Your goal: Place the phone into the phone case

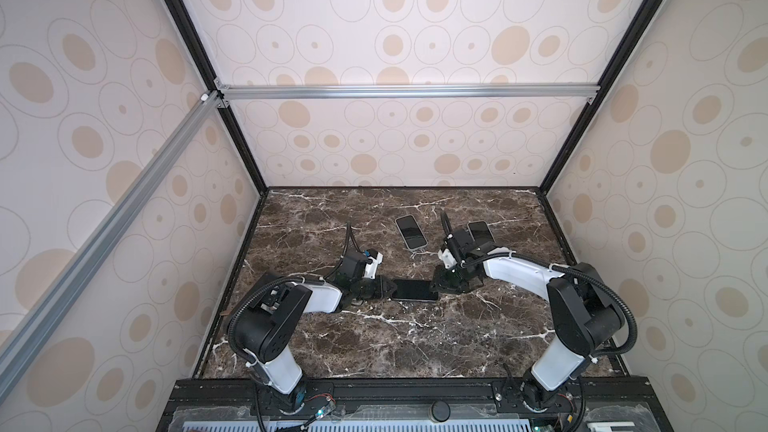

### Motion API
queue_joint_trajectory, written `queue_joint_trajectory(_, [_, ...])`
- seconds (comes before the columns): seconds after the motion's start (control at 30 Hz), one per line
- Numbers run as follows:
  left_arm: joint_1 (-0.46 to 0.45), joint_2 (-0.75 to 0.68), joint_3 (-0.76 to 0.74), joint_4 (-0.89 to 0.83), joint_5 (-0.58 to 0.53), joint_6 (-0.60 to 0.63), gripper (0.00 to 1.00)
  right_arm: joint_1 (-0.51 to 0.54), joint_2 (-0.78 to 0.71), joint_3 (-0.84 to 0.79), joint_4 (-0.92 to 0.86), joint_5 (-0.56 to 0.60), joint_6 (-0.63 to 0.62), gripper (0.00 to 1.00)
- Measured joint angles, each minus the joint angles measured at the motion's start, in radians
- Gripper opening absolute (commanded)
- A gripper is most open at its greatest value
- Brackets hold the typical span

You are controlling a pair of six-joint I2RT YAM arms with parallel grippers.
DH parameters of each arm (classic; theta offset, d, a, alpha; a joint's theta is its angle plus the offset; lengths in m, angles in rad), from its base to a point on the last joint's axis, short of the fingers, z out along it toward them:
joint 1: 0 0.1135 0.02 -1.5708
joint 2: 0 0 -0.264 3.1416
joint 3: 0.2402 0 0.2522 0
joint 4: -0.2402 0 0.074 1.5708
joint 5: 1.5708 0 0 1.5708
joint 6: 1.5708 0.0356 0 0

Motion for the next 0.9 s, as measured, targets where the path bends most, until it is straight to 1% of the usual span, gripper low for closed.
queue_joint_trajectory(0.33, [0.000,0.000,0.000,-0.003,-0.005,0.009,0.18,0.000,0.029,-0.015,0.015,-0.002,0.000,0.38])
queue_joint_trajectory(0.47, [0.000,0.001,0.000,-0.003,-0.006,0.010,0.17,0.001,0.050,-0.018,0.019,-0.012,0.002,0.35])
queue_joint_trajectory(0.8, [0.000,0.003,-0.001,-0.003,-0.018,0.014,0.18,0.002,0.057,-0.018,0.032,-0.032,0.000,0.33])
queue_joint_trajectory(0.9, [0.000,0.001,-0.002,-0.003,-0.021,0.014,0.20,0.002,0.057,-0.018,0.032,-0.032,0.000,0.33])
